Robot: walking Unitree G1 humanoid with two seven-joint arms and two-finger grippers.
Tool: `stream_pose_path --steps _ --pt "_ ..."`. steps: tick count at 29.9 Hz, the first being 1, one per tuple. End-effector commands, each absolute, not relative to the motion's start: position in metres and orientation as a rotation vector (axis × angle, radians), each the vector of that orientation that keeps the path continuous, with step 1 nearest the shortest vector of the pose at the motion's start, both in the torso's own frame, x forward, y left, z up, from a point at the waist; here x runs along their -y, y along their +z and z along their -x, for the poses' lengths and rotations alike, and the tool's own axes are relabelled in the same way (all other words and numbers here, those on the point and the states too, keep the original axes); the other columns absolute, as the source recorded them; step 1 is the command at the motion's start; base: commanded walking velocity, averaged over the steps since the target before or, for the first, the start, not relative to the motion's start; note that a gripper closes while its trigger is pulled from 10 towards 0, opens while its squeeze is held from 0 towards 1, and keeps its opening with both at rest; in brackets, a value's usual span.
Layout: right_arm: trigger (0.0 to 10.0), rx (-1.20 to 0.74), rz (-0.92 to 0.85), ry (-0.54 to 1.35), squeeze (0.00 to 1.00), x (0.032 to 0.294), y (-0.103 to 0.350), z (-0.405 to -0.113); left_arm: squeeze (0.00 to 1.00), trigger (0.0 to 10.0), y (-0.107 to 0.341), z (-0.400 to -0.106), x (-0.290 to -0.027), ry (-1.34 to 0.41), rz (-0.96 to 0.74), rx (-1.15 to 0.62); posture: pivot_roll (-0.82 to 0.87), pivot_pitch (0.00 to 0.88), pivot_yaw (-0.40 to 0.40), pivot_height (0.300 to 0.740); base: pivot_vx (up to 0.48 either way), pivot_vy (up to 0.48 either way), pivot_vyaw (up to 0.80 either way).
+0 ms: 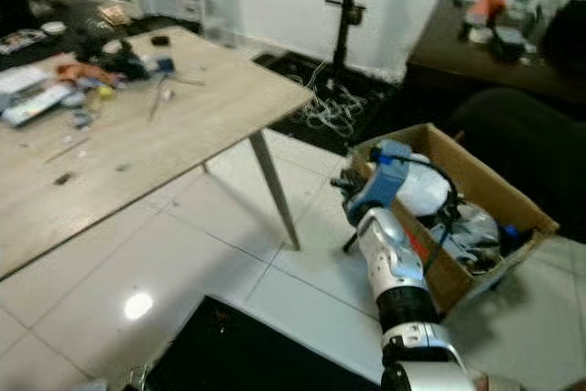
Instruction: Picking trash to rubbish bin
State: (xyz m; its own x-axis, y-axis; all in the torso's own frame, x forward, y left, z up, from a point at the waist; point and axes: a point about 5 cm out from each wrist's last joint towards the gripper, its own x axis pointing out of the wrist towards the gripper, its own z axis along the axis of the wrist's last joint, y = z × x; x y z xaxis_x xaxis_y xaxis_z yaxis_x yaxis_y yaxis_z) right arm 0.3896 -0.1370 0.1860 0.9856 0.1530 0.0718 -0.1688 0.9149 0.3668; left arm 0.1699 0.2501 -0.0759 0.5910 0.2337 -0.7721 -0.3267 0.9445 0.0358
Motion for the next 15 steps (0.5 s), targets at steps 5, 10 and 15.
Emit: stream_pose_path --steps 5,10,15 --pt "10.0 0.018 -0.375 0.118 0.0 0.143 0.178 -0.39 0.0 10.0 -0.077 -0.172 -0.245 0.296 0.113 -0.885 -0.09 0.163 0.02 0.74 0.0 0.0 -0.8" --pt "10.0 0.028 -0.368 0.095 0.0 0.146 0.179 -0.391 0.0 10.0 -0.076 -0.175 -0.242 0.279 0.118 -0.873 -0.09 0.165 0.021 0.74 0.0 0.0 -0.8" --pt "10.0 0.032 -0.365 0.079 0.0 0.148 0.179 -0.392 0.0 10.0 -0.072 -0.182 -0.239 0.253 0.131 -0.837 -0.09 0.168 0.021 0.74 0.0 0.0 -0.8"
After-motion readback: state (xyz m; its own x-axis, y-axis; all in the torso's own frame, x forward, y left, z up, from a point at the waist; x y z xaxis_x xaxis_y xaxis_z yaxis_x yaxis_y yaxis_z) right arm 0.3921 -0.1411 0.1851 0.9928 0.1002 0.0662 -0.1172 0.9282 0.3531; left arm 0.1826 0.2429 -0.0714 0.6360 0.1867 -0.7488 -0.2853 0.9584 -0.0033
